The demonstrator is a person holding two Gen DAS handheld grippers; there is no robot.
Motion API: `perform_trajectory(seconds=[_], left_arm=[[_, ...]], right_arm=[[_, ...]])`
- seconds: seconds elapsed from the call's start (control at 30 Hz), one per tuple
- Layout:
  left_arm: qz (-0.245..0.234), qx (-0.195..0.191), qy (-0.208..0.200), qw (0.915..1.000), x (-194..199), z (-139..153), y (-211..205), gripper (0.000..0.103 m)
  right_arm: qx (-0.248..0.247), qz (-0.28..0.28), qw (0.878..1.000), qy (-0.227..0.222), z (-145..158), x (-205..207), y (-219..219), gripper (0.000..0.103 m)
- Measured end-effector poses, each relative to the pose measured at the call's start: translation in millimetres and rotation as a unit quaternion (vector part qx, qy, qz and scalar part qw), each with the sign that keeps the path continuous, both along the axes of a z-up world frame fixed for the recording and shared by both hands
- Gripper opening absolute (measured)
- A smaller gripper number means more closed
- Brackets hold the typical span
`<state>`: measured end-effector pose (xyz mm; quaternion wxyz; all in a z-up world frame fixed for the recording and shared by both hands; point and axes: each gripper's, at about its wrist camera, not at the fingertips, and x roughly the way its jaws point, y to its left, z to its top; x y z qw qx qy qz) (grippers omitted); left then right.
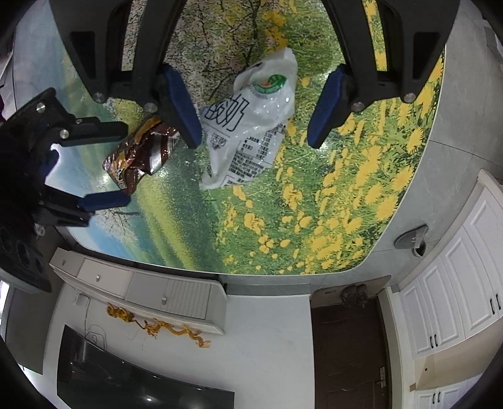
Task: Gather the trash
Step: 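Grasp the white printed bag with the left gripper while the right gripper grasps the brown chip bag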
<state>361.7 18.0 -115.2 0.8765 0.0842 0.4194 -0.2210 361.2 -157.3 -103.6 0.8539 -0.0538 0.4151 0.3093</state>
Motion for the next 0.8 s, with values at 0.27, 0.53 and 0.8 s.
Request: perform_trajectory(seconds=[0.27,0.53,0.8], left_arm=[[-0.013,-0.001,0.016,0.9998,9,-11,-2,0.068],[-0.016,0.000,0.026,0.9995,12,-21,-4,0.068],[-0.010,0.003,0.020,0.9998,10,-20,-8,0.067]], right_arm=[[-0.013,0.073,0.997,0.001,-11,21,11,0.078],[-0.011,0.109,0.994,0.009,-18,26,16,0.071],[-0.021,0.101,0.995,-0.002,-17,17,16,0.048]])
